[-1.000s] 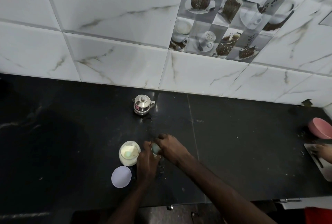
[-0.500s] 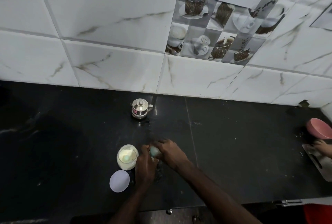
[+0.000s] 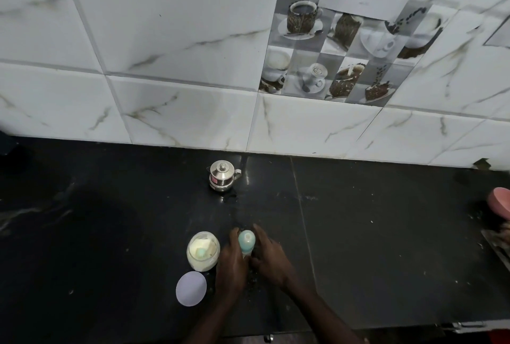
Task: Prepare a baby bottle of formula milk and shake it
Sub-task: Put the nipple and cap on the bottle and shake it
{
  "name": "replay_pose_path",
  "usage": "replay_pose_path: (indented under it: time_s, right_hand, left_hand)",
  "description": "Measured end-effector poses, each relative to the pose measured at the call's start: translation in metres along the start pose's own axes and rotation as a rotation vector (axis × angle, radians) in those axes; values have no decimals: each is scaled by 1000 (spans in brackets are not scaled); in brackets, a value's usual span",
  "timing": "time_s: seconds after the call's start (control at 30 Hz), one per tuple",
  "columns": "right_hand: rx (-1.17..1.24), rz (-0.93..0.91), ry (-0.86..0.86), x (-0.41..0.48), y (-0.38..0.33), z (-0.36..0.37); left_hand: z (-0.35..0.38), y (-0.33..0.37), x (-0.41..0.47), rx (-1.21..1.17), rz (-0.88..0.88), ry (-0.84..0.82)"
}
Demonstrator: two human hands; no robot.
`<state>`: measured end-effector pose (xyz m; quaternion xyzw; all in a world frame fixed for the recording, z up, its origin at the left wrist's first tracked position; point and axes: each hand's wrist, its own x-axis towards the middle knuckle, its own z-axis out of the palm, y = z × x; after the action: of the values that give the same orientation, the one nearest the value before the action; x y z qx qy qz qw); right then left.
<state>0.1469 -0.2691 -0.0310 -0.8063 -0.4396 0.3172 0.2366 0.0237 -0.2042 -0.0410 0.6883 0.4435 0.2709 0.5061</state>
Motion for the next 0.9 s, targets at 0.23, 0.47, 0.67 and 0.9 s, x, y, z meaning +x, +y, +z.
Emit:
replay_pose_path:
  time_s: [0.23,0.47,0.67,0.9]
  right_hand:
    - [264,-14,73,-6,-3,6]
    - [389,5,78,-7,0,5]
    - [467,-3,111,-5,-3,2]
    - [453,34,137,-5,-7,0]
  left_hand:
    - [-3,7,0,-57,-149,-11]
    - [-9,9,-1,162,-92,-101]
    - [-9,12,2,176,-104,-68]
    - [-12,4,5,186,-89,-137]
